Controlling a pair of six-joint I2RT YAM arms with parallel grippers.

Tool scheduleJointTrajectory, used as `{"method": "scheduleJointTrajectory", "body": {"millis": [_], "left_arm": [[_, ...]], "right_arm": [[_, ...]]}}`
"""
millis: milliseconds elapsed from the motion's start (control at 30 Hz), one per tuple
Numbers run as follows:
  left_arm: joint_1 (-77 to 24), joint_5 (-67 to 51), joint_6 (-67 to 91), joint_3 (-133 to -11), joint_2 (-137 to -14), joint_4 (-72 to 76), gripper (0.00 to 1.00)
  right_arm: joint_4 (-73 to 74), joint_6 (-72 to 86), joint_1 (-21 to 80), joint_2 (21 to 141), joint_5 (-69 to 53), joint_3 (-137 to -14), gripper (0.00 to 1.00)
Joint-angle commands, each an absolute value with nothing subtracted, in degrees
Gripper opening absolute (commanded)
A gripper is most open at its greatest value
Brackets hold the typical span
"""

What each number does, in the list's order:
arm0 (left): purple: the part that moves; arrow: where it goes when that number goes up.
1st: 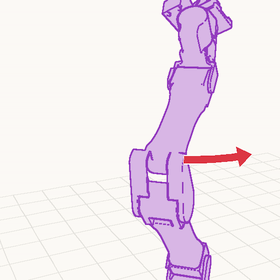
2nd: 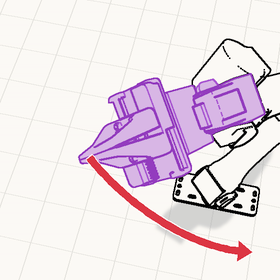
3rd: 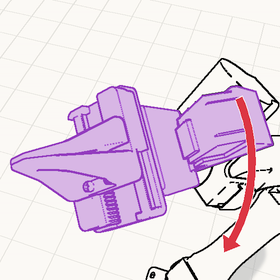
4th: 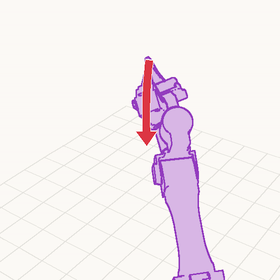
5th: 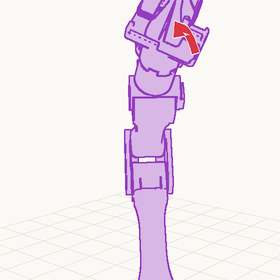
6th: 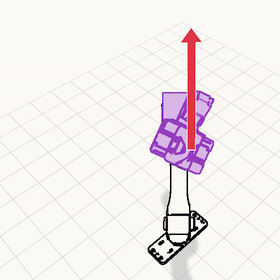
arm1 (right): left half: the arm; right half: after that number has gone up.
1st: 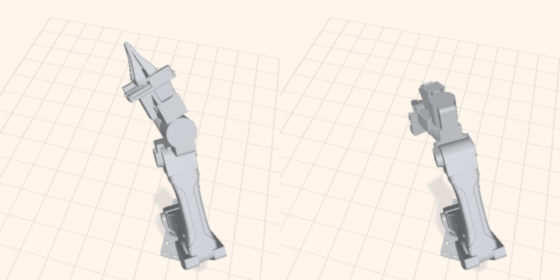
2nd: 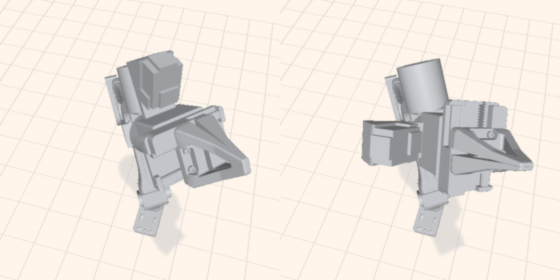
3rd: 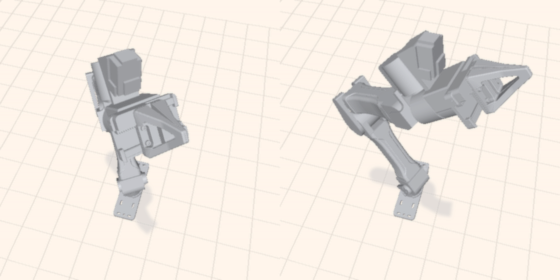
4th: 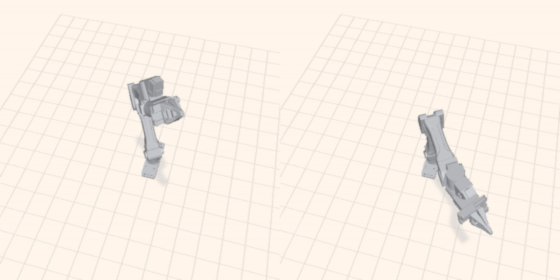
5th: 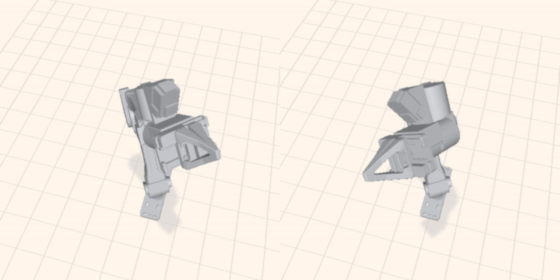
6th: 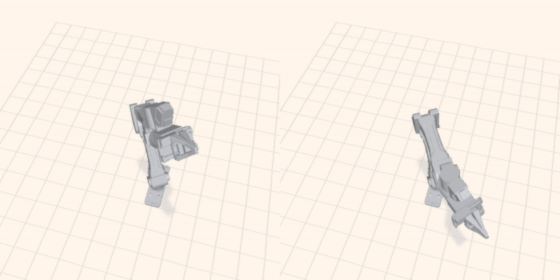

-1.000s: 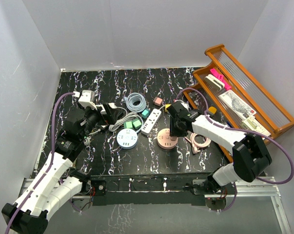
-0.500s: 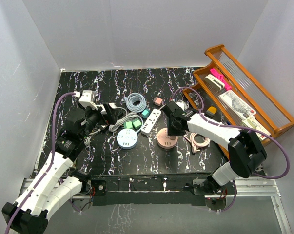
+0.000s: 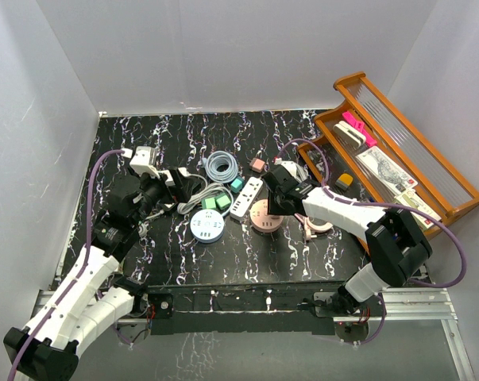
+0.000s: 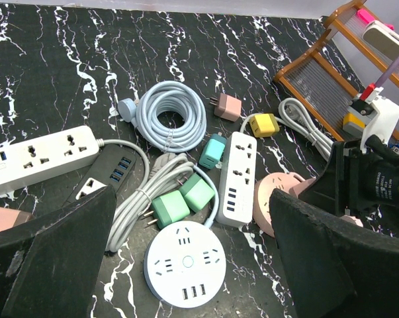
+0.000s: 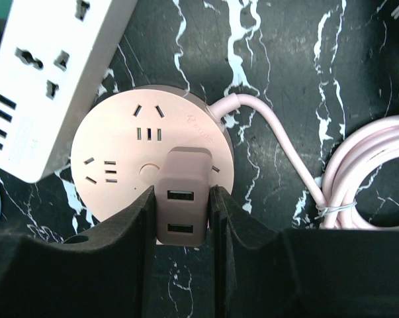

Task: Insert the plug

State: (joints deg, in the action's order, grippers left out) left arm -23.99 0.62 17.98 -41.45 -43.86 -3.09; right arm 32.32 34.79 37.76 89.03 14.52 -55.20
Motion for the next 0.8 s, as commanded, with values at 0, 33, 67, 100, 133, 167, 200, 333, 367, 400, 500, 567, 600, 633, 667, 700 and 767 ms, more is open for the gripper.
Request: {"method": "scheduleJointTrajectory", "body": {"millis": [0, 33, 67, 100, 133, 167, 200, 333, 367, 400, 500, 567, 600, 633, 667, 700, 767], "left_arm": [[-23.8, 0.4, 17.1, -41.7, -44.1, -2.4, 0.98], [-23.8, 0.3, 17.2, -41.6, -44.3, -2.4, 0.98], [-23.8, 0.2, 17.1, -41.7, -44.5, -2.4, 0.98], [-23.8, 0.3, 17.1, -41.8, -44.6, -2.5, 0.98], [-23.8, 0.3, 17.1, -41.8, -44.7, -2.5, 0.98], [-23.8, 0.2, 17.1, -41.8, -44.8, -2.5, 0.98], [-23.8, 0.2, 17.1, -41.8, -44.9, -2.5, 0.98], [-23.9, 0.1, 17.2, -41.8, -45.1, -2.5, 0.98], [-23.8, 0.0, 17.3, -41.8, -45.1, -2.5, 0.98], [-23.8, 0.0, 17.3, -41.8, -45.1, -2.5, 0.98], [-23.8, -0.3, 17.4, -41.7, -45.4, -2.2, 0.98], [-23.8, -0.5, 17.5, -41.7, -45.6, -2.1, 0.98], [-23.8, -0.7, 17.5, -41.8, -45.9, -2.1, 0.98], [-23.8, -1.0, 17.5, -41.8, -46.2, -2.0, 0.98], [-23.9, -1.3, 17.5, -41.8, -46.4, -2.0, 0.98], [-23.8, -1.7, 17.5, -41.9, -46.8, -2.1, 0.98], [-23.8, -2.4, 17.4, -41.8, -47.5, -2.1, 0.98]], "right_arm": [[37.8, 36.1, 37.8, 99.4, 12.9, -48.0, 0.0], [38.8, 36.1, 37.7, 99.4, 13.5, -48.9, 0.0], [39.9, 36.0, 37.7, 99.4, 14.1, -49.9, 0.0], [41.0, 35.9, 37.7, 99.2, 14.6, -51.0, 0.0], [42.3, 35.6, 37.7, 98.6, 15.0, -52.2, 0.0], [43.3, 35.4, 37.7, 98.0, 15.3, -53.3, 0.0], [44.5, 35.1, 37.7, 97.3, 15.3, -54.8, 0.0], [50.3, 34.4, 37.8, 93.8, 15.3, -57.6, 0.0], [51.7, 34.3, 37.7, 92.4, 15.1, -57.9, 0.0], [52.8, 34.1, 37.7, 91.4, 14.9, -57.9, 0.0], [55.3, 34.0, 37.7, 88.6, 14.2, -57.6, 0.0], [55.6, 34.1, 37.7, 87.6, 13.8, -57.1, 0.0], [55.4, 34.1, 37.7, 87.5, 13.6, -57.0, 0.01], [55.1, 34.1, 37.8, 87.6, 13.4, -57.0, 0.07], [54.7, 34.1, 37.8, 87.7, 13.3, -57.2, 0.16], [54.5, 34.1, 37.7, 87.9, 13.3, -57.5, 0.25], [53.8, 34.3, 37.8, 87.6, 13.8, -59.0, 0.37]]}}
